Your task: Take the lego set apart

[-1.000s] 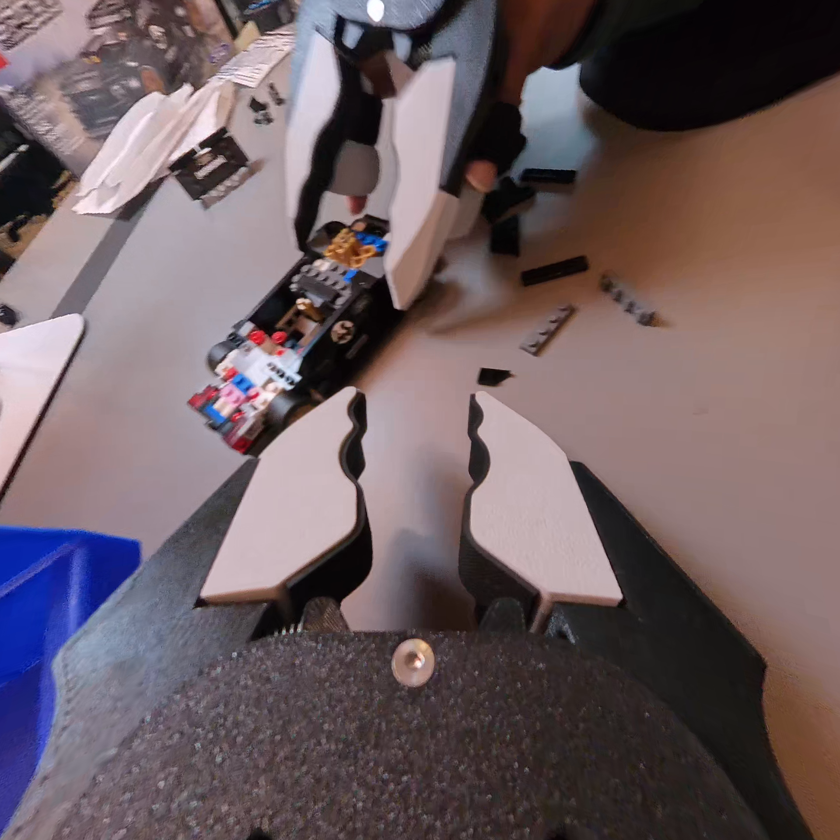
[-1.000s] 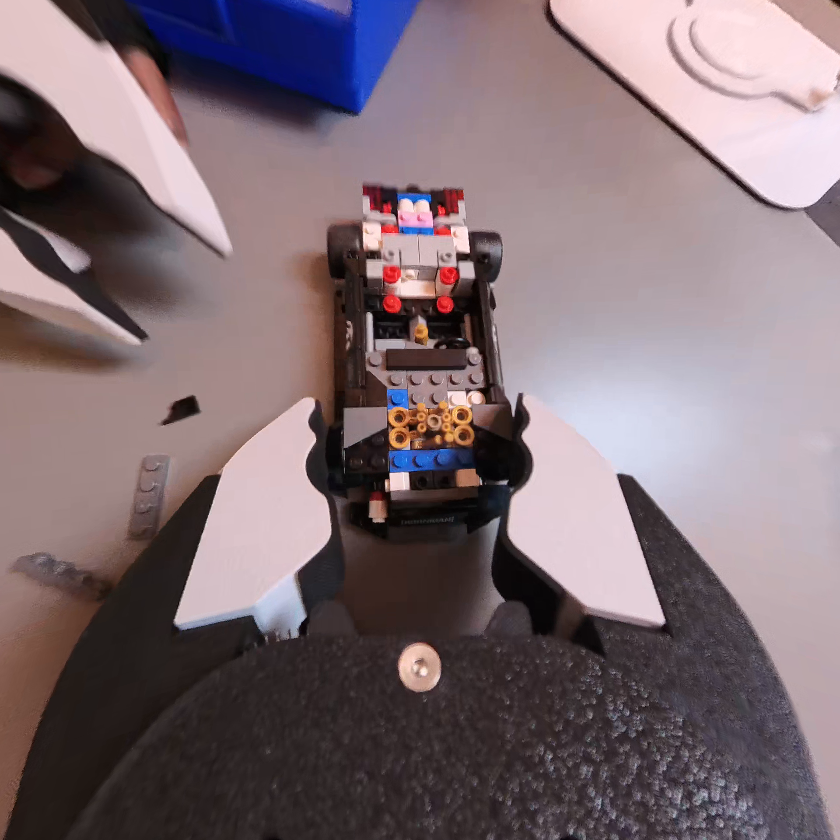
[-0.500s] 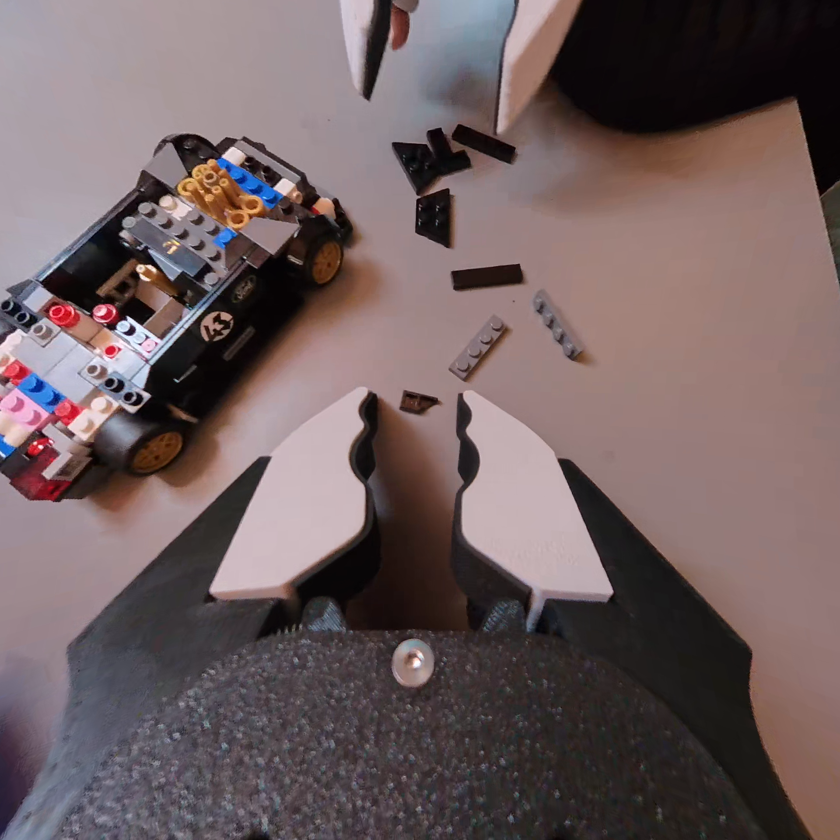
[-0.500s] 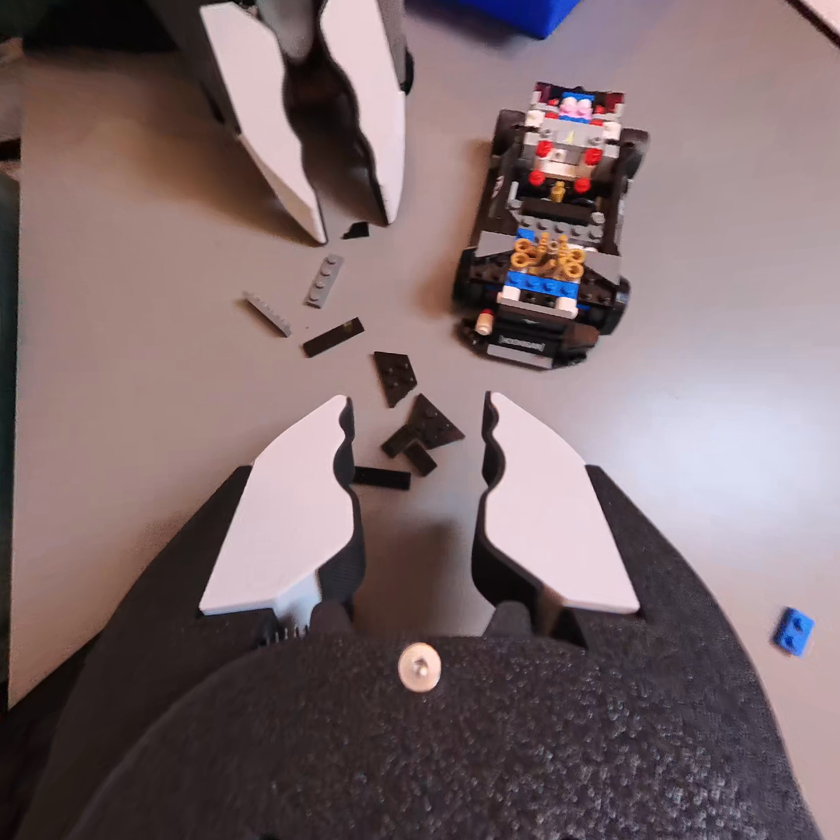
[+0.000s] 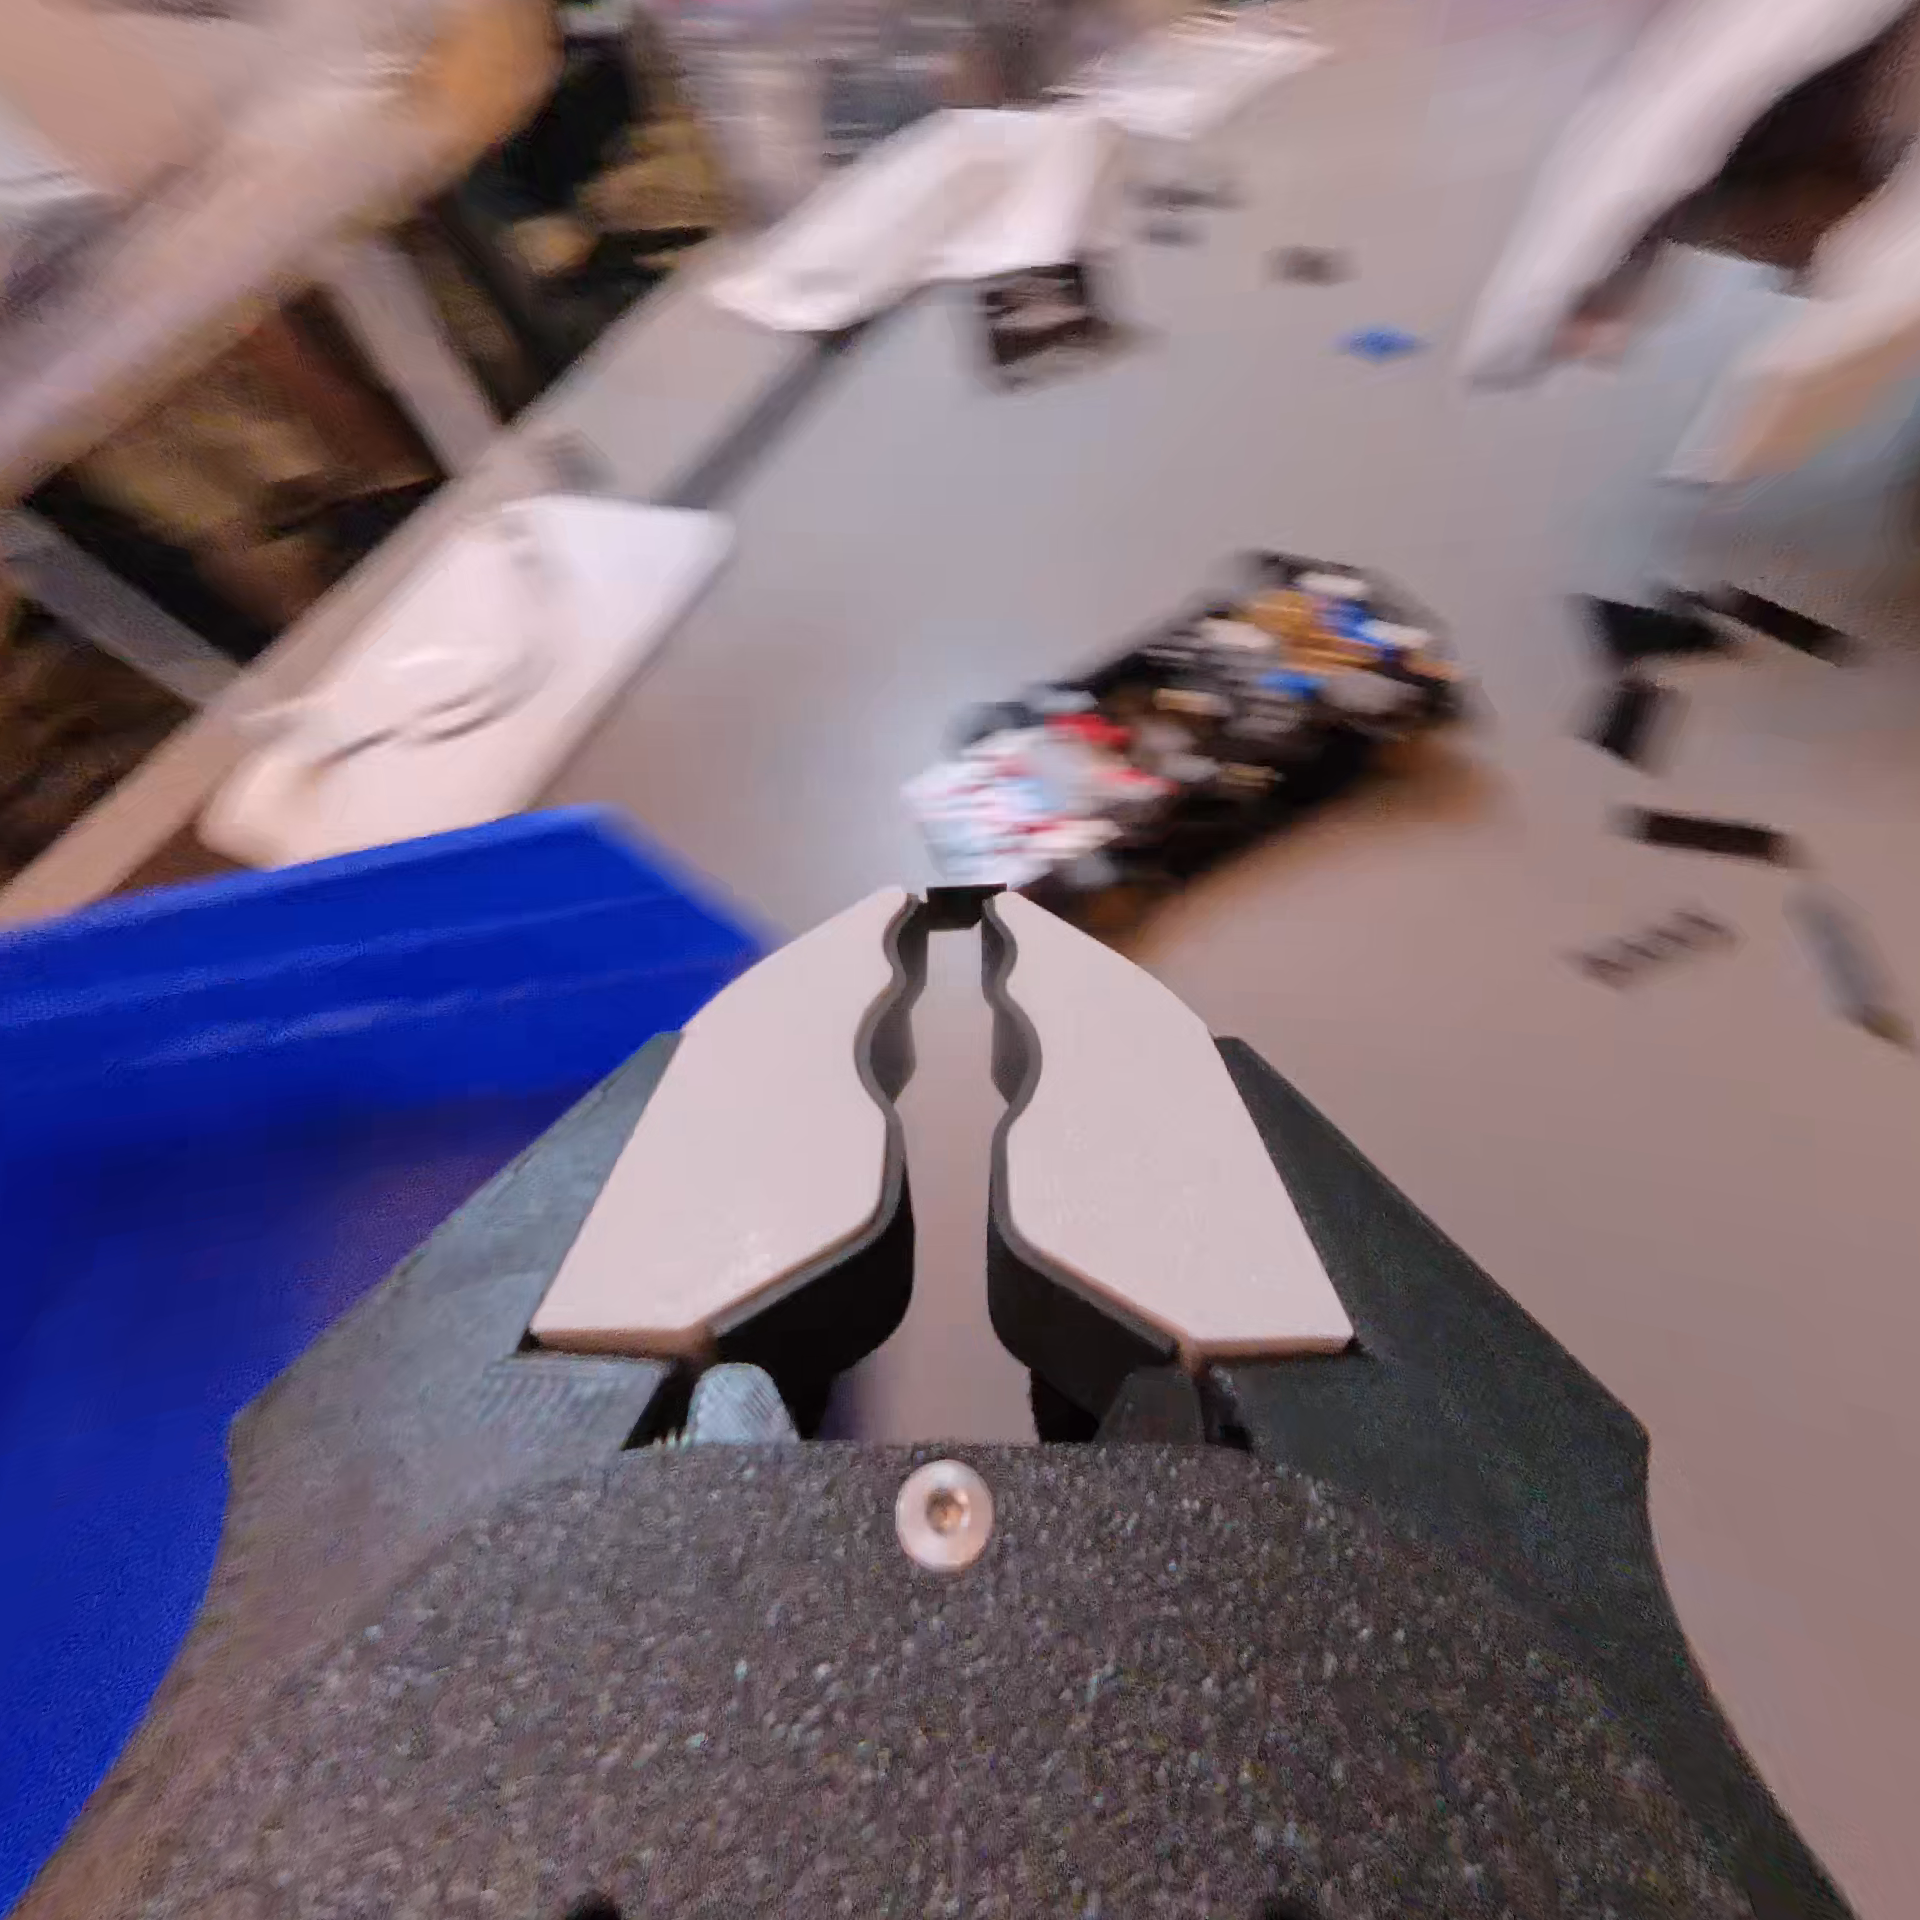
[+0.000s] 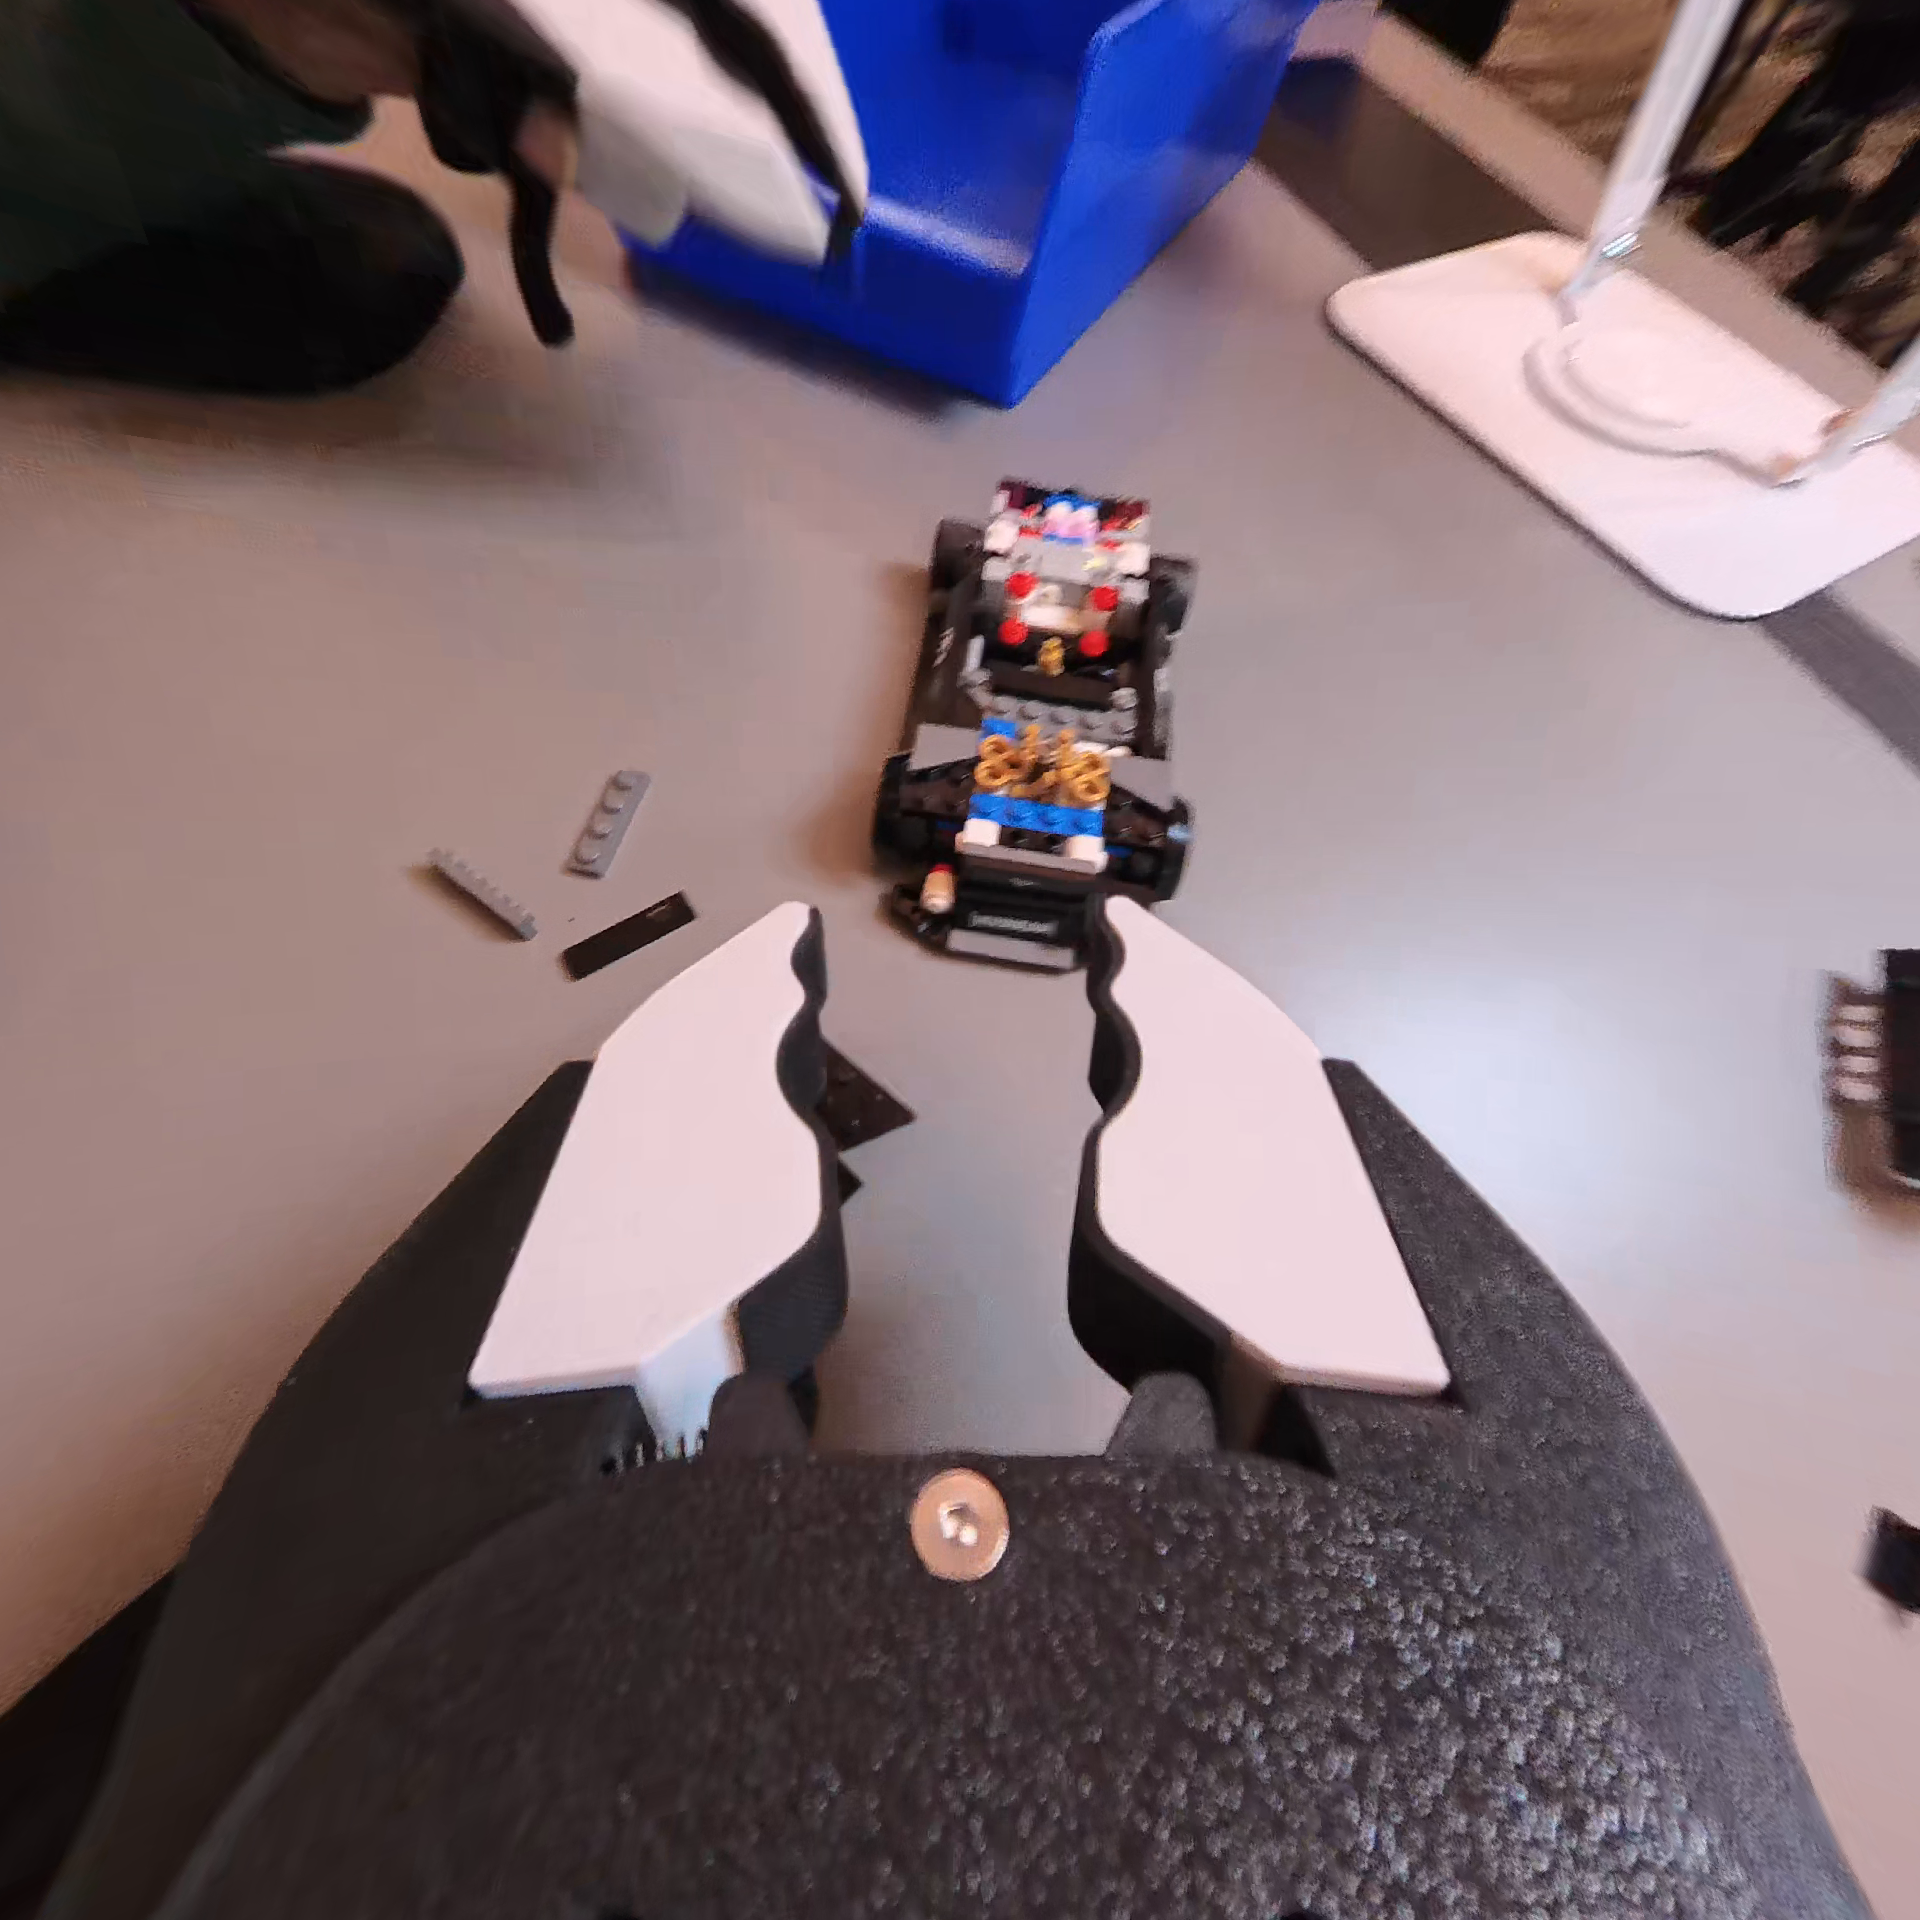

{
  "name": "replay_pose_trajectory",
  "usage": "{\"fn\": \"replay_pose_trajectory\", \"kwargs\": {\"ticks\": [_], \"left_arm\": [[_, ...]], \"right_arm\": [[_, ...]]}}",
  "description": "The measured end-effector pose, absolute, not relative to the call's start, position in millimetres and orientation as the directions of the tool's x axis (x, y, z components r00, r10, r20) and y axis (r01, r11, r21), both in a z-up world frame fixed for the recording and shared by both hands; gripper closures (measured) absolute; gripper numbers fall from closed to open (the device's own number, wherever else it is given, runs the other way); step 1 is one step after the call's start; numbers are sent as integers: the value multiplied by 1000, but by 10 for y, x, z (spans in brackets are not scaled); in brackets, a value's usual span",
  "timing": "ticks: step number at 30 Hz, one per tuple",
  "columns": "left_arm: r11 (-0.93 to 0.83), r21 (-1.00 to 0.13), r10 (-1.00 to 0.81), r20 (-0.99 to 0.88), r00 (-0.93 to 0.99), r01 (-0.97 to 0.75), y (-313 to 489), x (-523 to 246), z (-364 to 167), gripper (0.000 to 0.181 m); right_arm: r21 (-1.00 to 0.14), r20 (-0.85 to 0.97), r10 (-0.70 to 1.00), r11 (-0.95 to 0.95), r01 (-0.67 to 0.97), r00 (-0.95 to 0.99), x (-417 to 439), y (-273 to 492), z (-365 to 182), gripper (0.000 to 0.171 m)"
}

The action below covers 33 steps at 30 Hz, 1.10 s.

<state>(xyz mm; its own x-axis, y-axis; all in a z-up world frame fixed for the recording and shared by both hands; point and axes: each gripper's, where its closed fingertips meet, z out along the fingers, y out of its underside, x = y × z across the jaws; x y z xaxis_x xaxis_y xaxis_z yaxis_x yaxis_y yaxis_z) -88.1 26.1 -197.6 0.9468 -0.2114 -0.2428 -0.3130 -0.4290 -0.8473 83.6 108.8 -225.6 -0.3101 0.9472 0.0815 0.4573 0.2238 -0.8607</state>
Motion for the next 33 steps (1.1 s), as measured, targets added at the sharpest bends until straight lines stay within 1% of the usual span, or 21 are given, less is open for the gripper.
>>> {"fn": "replay_pose_trajectory", "kwargs": {"ticks": [1, 2, 3, 4, 6, 7, 9, 10, 12, 14, 16, 18, 20, 22, 25, 27, 28, 29, 31, 32, 33], "left_arm": [[-450, -858, -77, -241, 968, -249, 234, -1206, -1883, 172], [-505, -842, 11, -226, 974, -190, 178, -1470, -1912, 171], [-574, -807, 62, -208, 976, -135, 114, -1659, -2018, 172], [-608, -789, 111, -194, 975, -88, 70, -1790, -2099, 172], [-649, -760, 135, -153, 979, -29, 21, -1841, -2246, 170], [-665, -747, 152, -135, 979, 1, 11, -1849, -2308, 157], [-650, -760, 165, -136, 977, 4, 32, -1838, -2309, 144], [-626, -779, 151, -141, 978, -16, 58, -1799, -2266, 132], [-579, -812, 96, -160, 982, -75, 97, -1665, -2162, 132], [-511, -841, -42, -182, 982, -178, 137, -1358, -2061, 138], [-431, -856, -320, -151, 935, -286, 123, -768, -2063, 152], [-386, -857, -563, -73, 823, -340, 41, -142, -2196, 151], [-389, -809, -698, -54, 714, -441, -26, 265, -2448, 149], [-395, -753, -751, -64, 657, -526, 7, 447, -2667, 146], [-438, -702, -794, 9, 608, -562, 28, 584, -2853, 146], [-457, -705, -793, 48, 607, -541, 56, 620, -2862, 158], [-455, -706, -800, 57, 597, -543, 43, 639, -2862, 169], [-445, -704, -805, 45, 591, -553, 35, 644, -2864, 173], [-437, -680, -795, -14, 606, -589, 40, 551, -2856, 173], [-429, -682, -778, -55, 626, -592, 63, 457, -2798, 173], [-425, -711, -745, -77, 662, -560, 101, 351, -2668, 173]], "right_arm": [[-870, 95, 952, 221, 440, -289, 828, 1139, -2209, 123], [-877, 104, 956, 218, 427, -275, 819, 1177, -2175, 124], [-884, 108, 958, 215, 416, -265, 810, 1202, -2153, 126], [-890, 106, 960, 208, 405, -261, 800, 1212, -2142, 127], [-895, 90, 960, 195, 401, -266, 791, 1198, -2160, 128], [-891, 81, 957, 194, 410, -279, 796, 1179, -2194, 128], [-876, 68, 950, 204, 437, -305, 811, 1134, -2275, 127], [-870, 65, 944, 212, 446, -322, 819, 1102, -2306, 127], [-854, 43, 930, 224, 470, -366, 838, 1008, -2377, 127], [-837, 40, 915, 250, 487, -401, 852, 923, -2443, 127], [-824, 20, 892, 270, 499, -451, 875, 800, -2495, 128], [-807, 19, 879, 295, 512, -477, 878, 724, -2549, 127], [-794, 28, 875, 313, 521, -483, 862, 695, -2586, 127], [-793, 26, 875, 312, 523, -484, 846, 682, -2595, 128], [-803, 27, 883, 298, 516, -469, 831, 710, -2569, 128], [-812, 20, 887, 284, 510, -462, 841, 732, -2541, 128], [-813, 11, 884, 281, 510, -468, 859, 724, -2535, 128], [-813, 1, 876, 282, 510, -482, 883, 697, -2533, 128], [-802, -19, 850, 301, 516, -526, 942, 594, -2547, 129], [-788, -26, 835, 321, 525, -550, 972, 529, -2574, 128], [-768, -18, 826, 349, 537, -563, 990, 476, -2611, 128]]}}
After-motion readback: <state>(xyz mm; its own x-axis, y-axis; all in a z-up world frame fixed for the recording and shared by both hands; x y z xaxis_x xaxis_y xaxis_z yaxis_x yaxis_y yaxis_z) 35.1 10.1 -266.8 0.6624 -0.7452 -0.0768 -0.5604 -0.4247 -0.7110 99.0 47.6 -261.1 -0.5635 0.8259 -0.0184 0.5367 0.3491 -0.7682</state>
